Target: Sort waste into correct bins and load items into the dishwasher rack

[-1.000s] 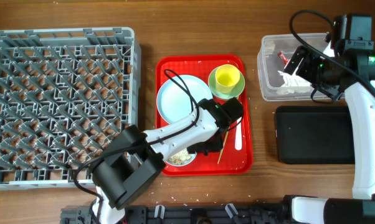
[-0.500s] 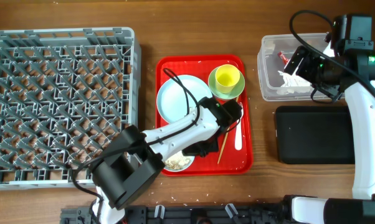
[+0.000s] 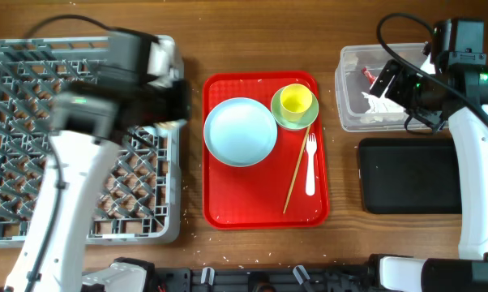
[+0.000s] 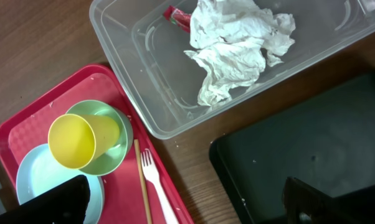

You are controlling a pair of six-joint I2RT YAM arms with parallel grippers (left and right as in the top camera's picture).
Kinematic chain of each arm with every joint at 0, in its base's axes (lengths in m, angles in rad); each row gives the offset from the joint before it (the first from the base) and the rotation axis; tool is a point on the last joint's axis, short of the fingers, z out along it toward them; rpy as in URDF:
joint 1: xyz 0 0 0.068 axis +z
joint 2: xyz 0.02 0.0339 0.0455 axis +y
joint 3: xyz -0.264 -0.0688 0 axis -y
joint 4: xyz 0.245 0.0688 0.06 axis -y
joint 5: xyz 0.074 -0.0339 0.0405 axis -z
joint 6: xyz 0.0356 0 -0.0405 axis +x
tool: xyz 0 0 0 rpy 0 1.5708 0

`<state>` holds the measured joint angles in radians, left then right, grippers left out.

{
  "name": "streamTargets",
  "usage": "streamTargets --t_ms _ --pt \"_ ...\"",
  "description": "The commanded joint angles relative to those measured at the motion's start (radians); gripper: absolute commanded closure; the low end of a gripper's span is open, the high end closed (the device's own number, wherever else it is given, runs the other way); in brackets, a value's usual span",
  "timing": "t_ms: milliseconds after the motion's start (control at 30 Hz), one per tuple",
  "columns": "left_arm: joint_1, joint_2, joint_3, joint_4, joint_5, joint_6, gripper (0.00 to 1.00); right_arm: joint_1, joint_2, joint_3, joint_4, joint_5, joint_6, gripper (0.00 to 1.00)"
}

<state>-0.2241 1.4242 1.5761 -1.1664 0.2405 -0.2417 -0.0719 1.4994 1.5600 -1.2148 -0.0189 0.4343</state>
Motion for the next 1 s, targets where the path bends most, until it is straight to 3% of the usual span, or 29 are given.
streamTargets --t_ms 0,100,233,300,400,667,967 --pt "0.279 0.019 0.008 0.059 0.360 0.213 0.96 0.002 0.000 0.010 0.003 -0.005 0.013 0.00" --pt "0.478 0.086 0.008 0.075 0.547 0.213 0.96 0.002 0.000 0.010 0.003 -0.005 0.013 0.00" --pt "0.586 0.140 0.008 0.027 0.558 0.211 0.96 0.002 0.000 0.010 0.003 -0.005 0.013 0.00" --pt "0.599 0.153 0.008 0.007 0.520 0.208 0.96 0.002 0.000 0.010 0.003 -0.005 0.013 0.00" --pt "0.583 0.161 0.008 -0.032 0.313 0.132 0.96 0.002 0.000 0.010 0.003 -0.005 0.013 0.00" --pt "0.380 0.164 0.008 -0.097 -0.039 -0.026 0.96 0.002 0.000 0.010 0.006 -0.005 0.013 0.00" --pt "-0.075 0.176 0.001 -0.142 -0.228 -0.298 0.96 0.002 0.000 0.010 0.006 -0.005 0.013 0.01"
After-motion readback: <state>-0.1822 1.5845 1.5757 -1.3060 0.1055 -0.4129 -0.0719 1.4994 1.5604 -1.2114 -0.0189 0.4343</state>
